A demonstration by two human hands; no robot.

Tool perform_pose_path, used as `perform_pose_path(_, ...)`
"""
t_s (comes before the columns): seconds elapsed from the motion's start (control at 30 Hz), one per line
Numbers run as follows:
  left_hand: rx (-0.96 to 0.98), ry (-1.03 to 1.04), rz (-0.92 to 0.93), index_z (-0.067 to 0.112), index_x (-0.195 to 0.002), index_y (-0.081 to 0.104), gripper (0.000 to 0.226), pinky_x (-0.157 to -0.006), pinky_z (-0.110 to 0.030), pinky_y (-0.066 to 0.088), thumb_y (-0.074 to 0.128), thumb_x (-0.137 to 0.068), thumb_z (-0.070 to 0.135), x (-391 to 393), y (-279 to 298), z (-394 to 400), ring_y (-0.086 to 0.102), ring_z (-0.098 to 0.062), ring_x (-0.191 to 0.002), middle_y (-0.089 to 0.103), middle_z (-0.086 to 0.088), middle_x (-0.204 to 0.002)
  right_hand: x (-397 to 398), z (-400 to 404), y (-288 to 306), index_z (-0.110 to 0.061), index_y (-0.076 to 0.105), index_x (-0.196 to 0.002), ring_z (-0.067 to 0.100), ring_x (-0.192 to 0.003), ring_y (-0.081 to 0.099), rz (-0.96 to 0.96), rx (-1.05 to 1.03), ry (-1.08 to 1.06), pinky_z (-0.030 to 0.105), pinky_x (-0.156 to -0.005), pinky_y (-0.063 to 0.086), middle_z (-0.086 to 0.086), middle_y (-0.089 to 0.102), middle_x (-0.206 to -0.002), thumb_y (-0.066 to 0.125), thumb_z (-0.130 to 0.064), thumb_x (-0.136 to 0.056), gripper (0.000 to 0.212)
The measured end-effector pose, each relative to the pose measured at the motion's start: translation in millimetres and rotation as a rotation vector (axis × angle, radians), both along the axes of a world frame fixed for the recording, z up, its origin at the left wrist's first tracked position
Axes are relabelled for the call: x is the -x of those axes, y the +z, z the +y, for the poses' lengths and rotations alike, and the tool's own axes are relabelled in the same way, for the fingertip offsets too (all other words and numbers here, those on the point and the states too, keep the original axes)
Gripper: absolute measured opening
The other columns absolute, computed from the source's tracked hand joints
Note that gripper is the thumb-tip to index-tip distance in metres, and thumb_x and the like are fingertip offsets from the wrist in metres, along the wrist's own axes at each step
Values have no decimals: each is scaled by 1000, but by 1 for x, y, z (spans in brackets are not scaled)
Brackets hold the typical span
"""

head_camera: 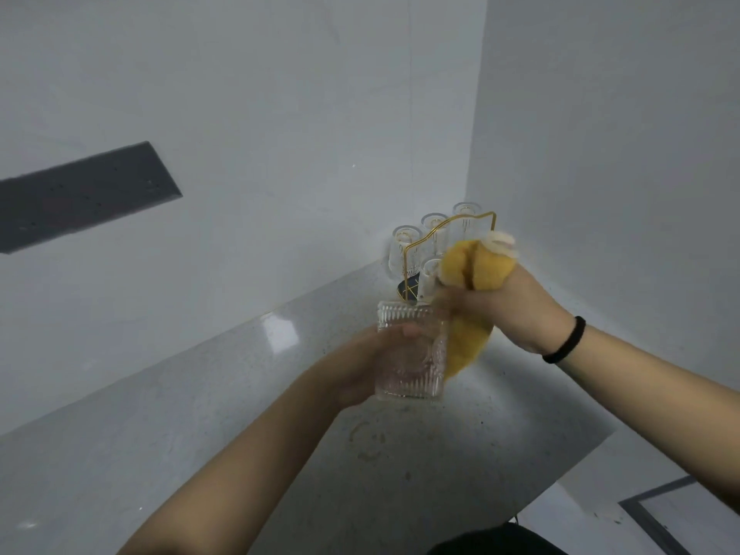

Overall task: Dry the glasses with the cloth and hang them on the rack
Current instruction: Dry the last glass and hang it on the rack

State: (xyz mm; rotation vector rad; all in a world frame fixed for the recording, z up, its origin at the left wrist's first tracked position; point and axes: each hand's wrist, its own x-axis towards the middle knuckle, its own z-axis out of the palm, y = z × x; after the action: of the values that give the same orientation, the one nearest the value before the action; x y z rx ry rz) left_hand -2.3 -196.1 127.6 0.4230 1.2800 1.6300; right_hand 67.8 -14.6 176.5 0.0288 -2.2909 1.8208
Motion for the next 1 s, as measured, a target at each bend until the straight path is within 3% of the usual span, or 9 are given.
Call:
perform_pose_path(0.1,-13,168,-60,10,-112,62,44,-88,-44,53,70,-74,31,5,3,-2,65,-30,-94,66,-15,-106,-2,-2,-4,7,57,-95,38,-85,62,4,331,-111,57,-80,49,23,64,-91,60,-14,-84,24)
perform_pose_path(0.2,-213,334,-185,8,-120,60,47,-82,-40,59,56,-87,42,9,9,4,70,-26,-93,71,-13,-105,-11,-22,-18,-10,62,-107,23,-98,64,63,390,-188,40,-85,53,11,67,-105,50,-32,-90,30)
perform_pose_path(0.33,-322,470,-375,2,-118,58,60,-87,-39,46,36,-96,53,7,10,26,59,-32,-94,60,-17,-108,-19,-79,-48,-24,61,-79,22,-59,60,-77,376,-214,25,-54,52,9,62,-67,54,-63,-76,40)
perform_pose_path(0.4,-286,480,-482,3,-126,56,68,-89,-45,48,40,-92,60,-3,6,36,61,-36,-103,62,-20,-118,-11,-96,-54,-21,61,-107,32,-87,62,-74,405,-233,19,-70,54,19,63,-97,47,-61,-81,49)
perform_pose_path(0.53,-293,605,-576,2,-86,74,54,-54,-44,59,61,-85,55,-8,6,42,73,-38,-72,74,-23,-86,16,-87,-45,-31,58,-101,3,-93,64,-3,658,-288,23,-84,51,-9,66,-102,41,-62,-71,46)
perform_pose_path(0.63,-286,610,-609,5,-116,63,62,-71,-40,58,55,-86,59,-1,14,38,72,-34,-88,72,-21,-104,14,-96,-59,-33,53,-94,4,-91,65,-100,571,-304,22,-78,55,3,64,-112,40,-62,-72,39)
perform_pose_path(0.77,-330,534,-560,4,-132,54,60,-96,-45,49,51,-92,48,-6,14,36,66,-33,-108,67,-21,-119,16,-98,-53,-23,34,-137,21,-136,31,-6,358,-304,19,-105,35,-5,40,-139,35,-75,-76,80)
perform_pose_path(0.9,-334,537,-422,1,-141,41,65,-108,-51,39,47,-94,45,-9,5,38,54,-39,-124,54,-27,-135,32,-76,-25,-18,39,-137,22,-128,43,57,891,-415,44,-109,32,8,43,-141,38,-56,-87,62)
perform_pose_path(1.0,-279,505,-406,3,-143,41,67,-108,-51,39,43,-95,51,-14,0,40,55,-38,-124,54,-26,-136,20,-95,-39,-18,35,-140,17,-132,38,8,847,-473,35,-111,29,4,39,-145,50,-60,-79,76)
